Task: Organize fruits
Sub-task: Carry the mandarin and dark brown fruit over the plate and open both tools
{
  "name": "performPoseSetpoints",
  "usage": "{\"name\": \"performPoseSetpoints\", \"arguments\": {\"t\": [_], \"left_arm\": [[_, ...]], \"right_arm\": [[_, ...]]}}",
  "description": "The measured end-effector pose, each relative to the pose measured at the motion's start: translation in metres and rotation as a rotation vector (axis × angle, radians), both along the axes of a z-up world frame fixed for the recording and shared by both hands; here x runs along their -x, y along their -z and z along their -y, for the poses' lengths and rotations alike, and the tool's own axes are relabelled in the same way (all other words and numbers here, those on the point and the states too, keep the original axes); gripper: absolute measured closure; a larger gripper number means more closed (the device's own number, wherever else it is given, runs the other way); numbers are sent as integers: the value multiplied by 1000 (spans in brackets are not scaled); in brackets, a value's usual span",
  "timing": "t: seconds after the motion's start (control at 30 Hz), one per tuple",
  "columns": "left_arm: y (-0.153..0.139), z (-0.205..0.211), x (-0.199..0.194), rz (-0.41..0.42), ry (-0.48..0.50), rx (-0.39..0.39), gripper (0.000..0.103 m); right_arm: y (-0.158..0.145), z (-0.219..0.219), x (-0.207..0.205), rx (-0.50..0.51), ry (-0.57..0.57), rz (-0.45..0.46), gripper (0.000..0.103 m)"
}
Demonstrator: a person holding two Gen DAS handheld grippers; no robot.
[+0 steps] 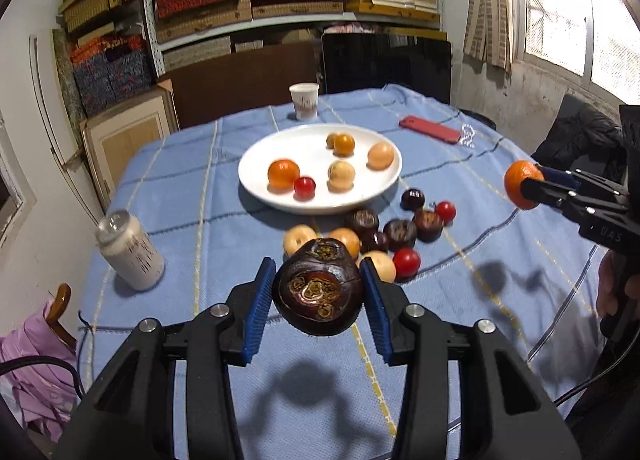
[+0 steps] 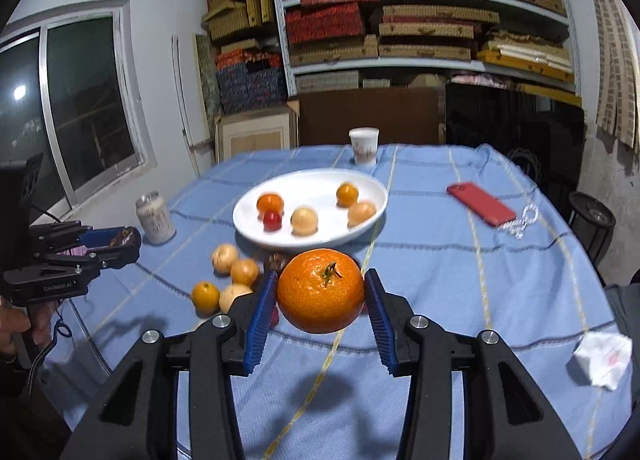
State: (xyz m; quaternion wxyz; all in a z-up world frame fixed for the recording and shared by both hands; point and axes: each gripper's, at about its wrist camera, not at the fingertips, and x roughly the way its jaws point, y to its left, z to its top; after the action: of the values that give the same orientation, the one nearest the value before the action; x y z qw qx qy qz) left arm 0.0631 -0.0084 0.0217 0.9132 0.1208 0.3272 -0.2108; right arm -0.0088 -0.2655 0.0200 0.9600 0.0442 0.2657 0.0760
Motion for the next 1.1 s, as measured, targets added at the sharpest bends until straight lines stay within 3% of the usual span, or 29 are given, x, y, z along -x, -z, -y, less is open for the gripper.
{"name": "performPoseSetpoints", "arguments": {"t": [0.23, 0.47, 0.63, 0.77, 0.9, 1.1], "left_arm": [[-44, 4, -22, 24, 17, 38, 61], [-56, 27, -100, 19, -44, 61, 61], [-42, 51, -161, 0, -75, 33, 61], [-30, 62, -208, -28, -103, 62, 61], [0, 71, -255, -89, -142, 68, 61], [42, 77, -290, -159, -171, 66, 60]], "right_arm": [[-39, 3, -10, 87, -2, 75, 58], [-55, 12, -72, 94, 10, 80, 58], [-60, 9, -128, 117, 10, 76, 58], [-52, 7, -171, 126, -3, 48, 58], [-25, 4, -214, 113, -16, -31, 58], [23, -11, -255, 142, -41, -124, 58]]}}
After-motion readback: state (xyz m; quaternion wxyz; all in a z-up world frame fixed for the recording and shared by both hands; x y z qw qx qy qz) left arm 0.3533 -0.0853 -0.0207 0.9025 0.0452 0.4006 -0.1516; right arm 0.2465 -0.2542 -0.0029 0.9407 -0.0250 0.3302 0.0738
